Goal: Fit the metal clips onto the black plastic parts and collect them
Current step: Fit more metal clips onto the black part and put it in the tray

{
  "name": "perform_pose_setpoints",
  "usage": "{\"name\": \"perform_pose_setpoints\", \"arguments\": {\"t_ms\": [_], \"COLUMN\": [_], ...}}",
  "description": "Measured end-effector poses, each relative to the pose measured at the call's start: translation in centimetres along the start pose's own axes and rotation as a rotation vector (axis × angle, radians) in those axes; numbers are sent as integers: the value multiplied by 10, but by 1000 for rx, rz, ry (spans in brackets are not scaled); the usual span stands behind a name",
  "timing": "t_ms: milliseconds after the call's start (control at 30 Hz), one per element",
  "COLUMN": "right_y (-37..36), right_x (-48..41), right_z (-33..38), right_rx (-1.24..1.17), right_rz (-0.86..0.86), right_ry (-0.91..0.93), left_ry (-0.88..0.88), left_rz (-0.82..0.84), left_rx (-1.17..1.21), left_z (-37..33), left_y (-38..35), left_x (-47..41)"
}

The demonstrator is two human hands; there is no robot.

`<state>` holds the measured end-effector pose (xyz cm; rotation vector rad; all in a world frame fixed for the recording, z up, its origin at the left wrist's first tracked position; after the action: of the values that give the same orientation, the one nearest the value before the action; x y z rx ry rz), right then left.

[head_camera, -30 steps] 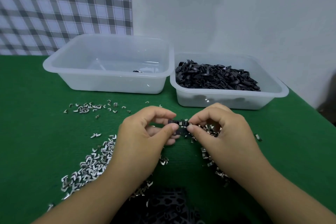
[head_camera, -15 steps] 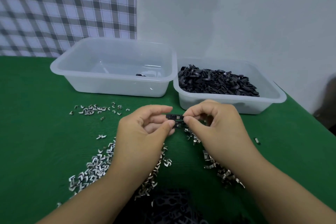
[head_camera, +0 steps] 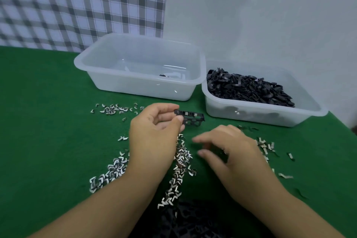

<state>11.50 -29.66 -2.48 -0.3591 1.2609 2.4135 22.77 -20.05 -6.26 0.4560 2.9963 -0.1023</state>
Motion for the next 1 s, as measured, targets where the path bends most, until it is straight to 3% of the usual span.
{"name": "perform_pose_setpoints", "arguments": {"t_ms": [133,600,1000], "right_y": [-19,-39,-35], "right_x": [-3,-8,-4], "right_z": [1,0,3], "right_rx": [3,12,-15], "right_rz": [130,322,330], "right_ry": [21,-29,6], "left_ry": [-12,-33,-33], "left_rz": [2,20,24], "left_rx": [-18,-46,-71], "left_z": [1,-1,-1], "left_y": [0,-4,-5], "left_x": [3,3,4]}}
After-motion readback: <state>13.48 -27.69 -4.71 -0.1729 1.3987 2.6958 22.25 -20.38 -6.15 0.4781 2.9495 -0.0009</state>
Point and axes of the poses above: each hand's wrist, its own x-axis away from the middle knuckle, its own y-axis out of the back of the hand, z = x × y, the point moved 10 cm from there along -x, towards the middle knuckle, and after that the axes turned 9 degrees about -x, right-handed, at the moved point
